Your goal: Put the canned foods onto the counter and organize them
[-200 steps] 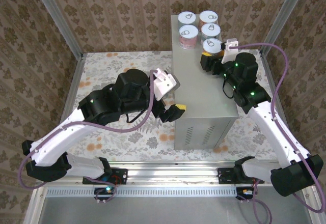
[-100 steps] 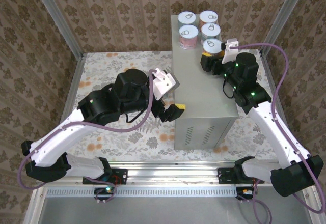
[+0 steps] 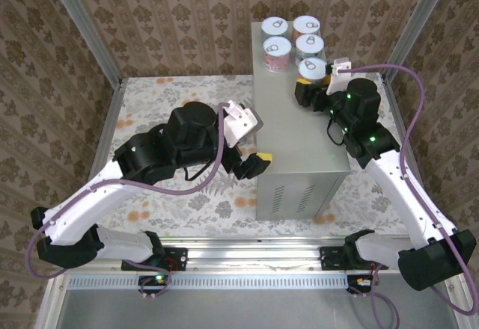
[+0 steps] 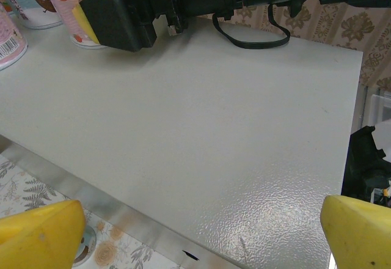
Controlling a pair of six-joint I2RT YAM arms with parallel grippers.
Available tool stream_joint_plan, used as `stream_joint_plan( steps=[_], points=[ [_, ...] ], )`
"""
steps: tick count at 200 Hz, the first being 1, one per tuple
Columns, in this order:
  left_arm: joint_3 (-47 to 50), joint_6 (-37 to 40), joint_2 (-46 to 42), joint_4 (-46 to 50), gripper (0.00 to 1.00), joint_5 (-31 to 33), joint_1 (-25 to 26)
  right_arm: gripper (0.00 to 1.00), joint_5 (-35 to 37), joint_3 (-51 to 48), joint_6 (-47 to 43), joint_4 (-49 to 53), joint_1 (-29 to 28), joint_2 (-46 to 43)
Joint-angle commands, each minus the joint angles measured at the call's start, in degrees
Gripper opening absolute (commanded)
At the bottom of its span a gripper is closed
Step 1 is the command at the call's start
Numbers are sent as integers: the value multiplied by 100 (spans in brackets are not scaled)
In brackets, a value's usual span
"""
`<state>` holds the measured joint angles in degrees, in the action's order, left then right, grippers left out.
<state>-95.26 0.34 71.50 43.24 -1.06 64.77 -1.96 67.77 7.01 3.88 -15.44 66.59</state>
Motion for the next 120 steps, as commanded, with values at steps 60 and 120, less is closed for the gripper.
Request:
stream_joint_plan(
  steps=[60, 120],
  points=[
    [50, -130, -146, -130, 100, 53, -35, 100, 40, -176, 38, 798, 44, -383],
    [52, -154, -120, -155, 100, 5, -38, 100, 219, -466, 125, 1389, 43, -1164]
  ],
)
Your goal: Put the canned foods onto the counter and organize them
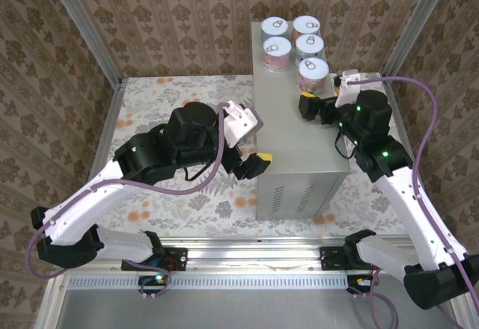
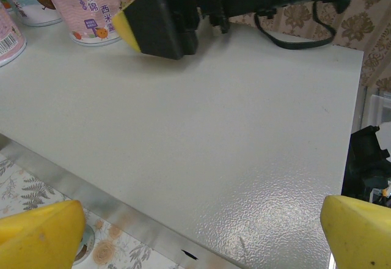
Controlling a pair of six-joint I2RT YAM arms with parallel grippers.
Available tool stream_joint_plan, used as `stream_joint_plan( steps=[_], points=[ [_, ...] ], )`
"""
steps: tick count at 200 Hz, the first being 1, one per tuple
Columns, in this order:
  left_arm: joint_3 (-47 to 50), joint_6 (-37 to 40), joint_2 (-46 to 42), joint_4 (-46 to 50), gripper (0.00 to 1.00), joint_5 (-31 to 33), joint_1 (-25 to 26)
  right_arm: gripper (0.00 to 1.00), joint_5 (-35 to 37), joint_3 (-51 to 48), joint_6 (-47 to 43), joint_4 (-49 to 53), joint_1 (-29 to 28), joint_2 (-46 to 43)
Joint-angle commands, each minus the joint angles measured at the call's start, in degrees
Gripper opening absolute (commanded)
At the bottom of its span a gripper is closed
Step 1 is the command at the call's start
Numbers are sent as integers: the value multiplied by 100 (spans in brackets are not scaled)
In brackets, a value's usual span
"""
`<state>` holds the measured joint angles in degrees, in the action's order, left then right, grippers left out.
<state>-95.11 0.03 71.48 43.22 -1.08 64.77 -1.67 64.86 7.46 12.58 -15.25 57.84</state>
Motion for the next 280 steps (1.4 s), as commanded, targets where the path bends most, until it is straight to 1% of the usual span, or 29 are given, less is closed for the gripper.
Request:
stream_joint_plan(
  steps=[1, 23, 46, 90, 137, 211, 280],
  points=[
    [36, -121, -118, -150, 100, 5, -36, 100, 196, -180, 84, 527, 22, -299],
    [47, -135, -115, -169, 100, -6, -35, 100, 264, -339, 117, 501, 22, -426],
    [73, -155, -122, -190, 100, -11, -35, 98, 237, -404, 148, 391, 30, -399],
    [100, -170, -170, -150, 100, 20, -35, 91, 211, -179, 124, 302, 23, -64],
    [124, -149, -195, -122, 100, 63, -42, 89, 235, 129, 115, 289, 22, 368],
    [113, -120, -187, -107, 100, 64, -61, 88, 254, 325, 71, 192, 29, 766],
    [131, -130, -223, -75, 100, 82, -79, 86, 295, 305, 81, 92, 26, 878]
  ],
)
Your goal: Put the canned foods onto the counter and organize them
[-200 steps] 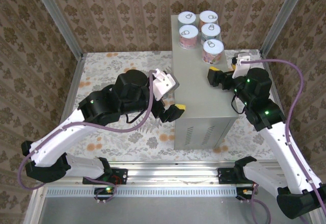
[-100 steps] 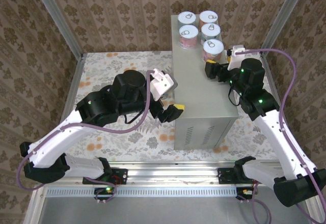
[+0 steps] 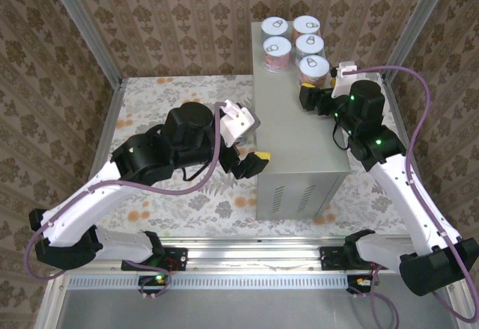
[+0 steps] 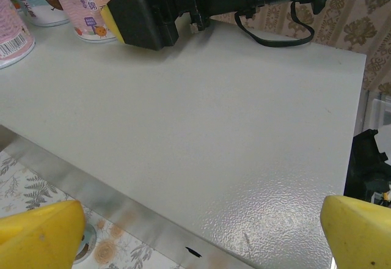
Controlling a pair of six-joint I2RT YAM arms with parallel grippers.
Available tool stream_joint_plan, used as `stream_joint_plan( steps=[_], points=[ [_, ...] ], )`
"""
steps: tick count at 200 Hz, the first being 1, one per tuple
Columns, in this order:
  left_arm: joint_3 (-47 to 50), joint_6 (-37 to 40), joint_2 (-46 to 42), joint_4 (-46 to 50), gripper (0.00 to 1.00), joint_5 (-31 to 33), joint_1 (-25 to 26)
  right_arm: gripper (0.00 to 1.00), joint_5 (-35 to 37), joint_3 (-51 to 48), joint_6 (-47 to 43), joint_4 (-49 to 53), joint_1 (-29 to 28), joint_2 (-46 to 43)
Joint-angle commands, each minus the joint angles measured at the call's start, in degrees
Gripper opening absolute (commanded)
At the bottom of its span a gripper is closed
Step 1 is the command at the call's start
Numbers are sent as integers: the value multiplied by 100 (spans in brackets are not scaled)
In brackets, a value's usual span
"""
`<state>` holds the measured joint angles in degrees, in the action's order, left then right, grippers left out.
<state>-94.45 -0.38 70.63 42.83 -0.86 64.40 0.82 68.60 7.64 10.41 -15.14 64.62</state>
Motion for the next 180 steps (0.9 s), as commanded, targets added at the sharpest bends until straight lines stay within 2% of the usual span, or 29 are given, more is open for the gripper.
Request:
stream_joint_plan(
  steps=[1, 180],
  points=[
    [62, -91, -133, -37, 100, 60, -42, 86, 48, -67, 63, 306, 13, 200],
    [106, -150, -171, -33, 100, 78, -50, 83, -231, -57, -70, 153, 14, 248]
  ],
)
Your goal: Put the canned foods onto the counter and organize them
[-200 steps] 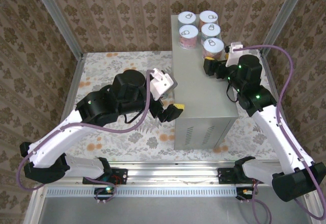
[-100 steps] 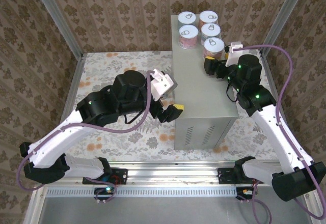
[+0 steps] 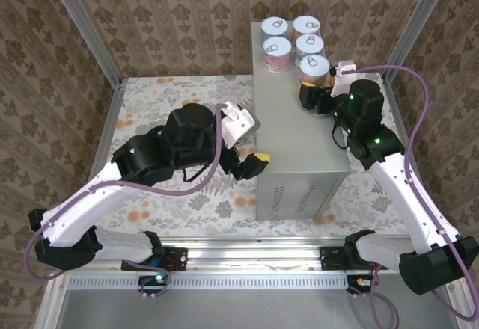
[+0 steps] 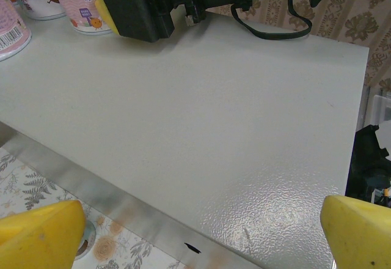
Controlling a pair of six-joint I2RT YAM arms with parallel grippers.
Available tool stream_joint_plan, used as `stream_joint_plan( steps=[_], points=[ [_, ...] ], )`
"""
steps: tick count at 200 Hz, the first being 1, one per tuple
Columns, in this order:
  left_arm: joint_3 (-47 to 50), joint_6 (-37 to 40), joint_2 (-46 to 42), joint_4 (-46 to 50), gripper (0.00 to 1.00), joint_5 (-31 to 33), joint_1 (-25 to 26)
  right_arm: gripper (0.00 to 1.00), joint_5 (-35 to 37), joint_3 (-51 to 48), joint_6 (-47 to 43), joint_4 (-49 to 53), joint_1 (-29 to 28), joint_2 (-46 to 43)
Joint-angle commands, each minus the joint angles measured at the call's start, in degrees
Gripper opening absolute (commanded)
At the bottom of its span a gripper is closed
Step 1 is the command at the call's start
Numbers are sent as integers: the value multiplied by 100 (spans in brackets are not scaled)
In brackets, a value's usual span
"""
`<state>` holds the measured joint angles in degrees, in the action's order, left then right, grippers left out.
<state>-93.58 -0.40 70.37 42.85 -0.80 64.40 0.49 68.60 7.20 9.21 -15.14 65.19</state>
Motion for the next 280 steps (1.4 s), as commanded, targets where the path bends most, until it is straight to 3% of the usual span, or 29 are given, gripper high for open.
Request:
stream_joint_plan(
  steps=[1, 101, 158, 189, 223, 246, 280],
  points=[
    [21, -146, -146, -33, 100, 71, -50, 83, -199, -57, -21, 274, 12, 189],
    [3, -138, -111, -25, 100, 80, -50, 85, -245, -19, -26, 270, 11, 170],
    [-68, -212, -94, -47, 100, 302, -103, 99, -199, -160, 75, 506, 18, -375],
    [-166, -290, -120, -156, 100, 666, -160, 100, -251, -118, 203, 1168, 12, -868],
    [-94, -485, -264, -268, 100, 1273, -323, 100, -394, 356, 334, 2645, 15, -1296],
    [198, -717, -492, -433, 100, 1584, -590, 100, -668, 679, 262, 3422, 17, -1484],
    [620, -989, -726, -534, 100, 1548, -1151, 100, -1366, 1106, -59, 4125, -48, -1582]
  ],
)
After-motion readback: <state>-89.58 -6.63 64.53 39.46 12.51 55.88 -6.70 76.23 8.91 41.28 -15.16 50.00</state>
